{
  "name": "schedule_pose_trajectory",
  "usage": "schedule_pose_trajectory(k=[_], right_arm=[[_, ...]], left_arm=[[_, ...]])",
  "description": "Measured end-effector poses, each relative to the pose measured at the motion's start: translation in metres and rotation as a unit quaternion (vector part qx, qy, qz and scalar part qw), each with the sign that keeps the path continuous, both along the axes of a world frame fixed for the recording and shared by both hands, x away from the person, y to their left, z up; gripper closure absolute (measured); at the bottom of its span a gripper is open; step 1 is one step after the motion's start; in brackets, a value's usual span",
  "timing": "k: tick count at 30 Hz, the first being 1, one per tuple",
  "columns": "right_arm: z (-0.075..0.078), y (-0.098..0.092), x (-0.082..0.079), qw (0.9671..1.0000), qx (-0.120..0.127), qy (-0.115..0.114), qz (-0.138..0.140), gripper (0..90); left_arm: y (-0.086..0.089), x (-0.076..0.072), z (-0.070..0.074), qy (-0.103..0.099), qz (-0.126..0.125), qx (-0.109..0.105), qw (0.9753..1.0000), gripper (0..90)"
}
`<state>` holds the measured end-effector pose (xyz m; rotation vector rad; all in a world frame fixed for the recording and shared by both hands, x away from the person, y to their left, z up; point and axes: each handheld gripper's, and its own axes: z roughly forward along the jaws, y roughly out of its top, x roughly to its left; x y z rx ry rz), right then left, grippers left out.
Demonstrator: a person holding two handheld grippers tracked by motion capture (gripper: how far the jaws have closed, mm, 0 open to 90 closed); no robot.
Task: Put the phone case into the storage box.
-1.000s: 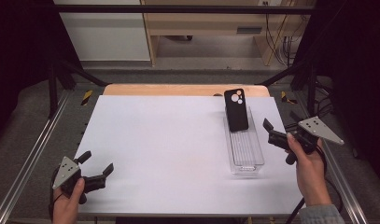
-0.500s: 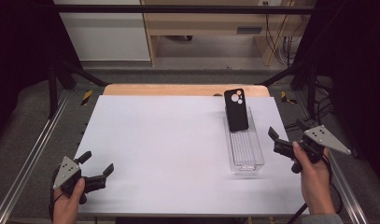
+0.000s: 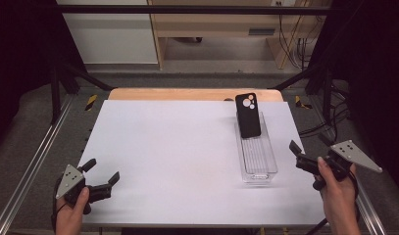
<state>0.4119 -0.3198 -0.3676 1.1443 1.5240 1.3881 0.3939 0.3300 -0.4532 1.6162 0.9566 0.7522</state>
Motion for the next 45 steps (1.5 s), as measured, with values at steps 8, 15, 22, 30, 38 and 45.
schedule_pose_trajectory(k=[8, 15, 22, 30, 38, 45], right_arm=[[-0.011, -0.005, -0.013, 0.9999, 0.010, -0.013, -0.002, 2.3], [-0.024, -0.007, -0.020, 0.9997, 0.013, -0.018, 0.005, 3.0], [-0.034, -0.005, -0.026, 0.9997, 0.014, -0.014, 0.012, 3.0], [-0.046, 0.006, -0.028, 0.9996, 0.014, -0.011, 0.024, 3.0], [-0.055, 0.016, -0.028, 0.9993, 0.014, -0.006, 0.035, 2.9], [-0.062, 0.024, -0.026, 0.9989, 0.011, -0.001, 0.045, 2.8]], left_arm=[[-0.002, -0.001, 0.000, 0.000, -0.001, 0.000, 1.0000, 2.1], [-0.004, -0.004, 0.001, -0.002, -0.006, 0.000, 1.0000, 2.0], [-0.003, -0.006, 0.002, -0.004, -0.006, -0.001, 1.0000, 2.1], [-0.003, -0.007, 0.002, -0.004, -0.008, -0.003, 1.0000, 2.1], [-0.002, -0.008, 0.002, -0.005, -0.007, -0.004, 1.0000, 2.2], [-0.003, -0.008, 0.002, -0.005, -0.010, -0.003, 0.9999, 2.2]])
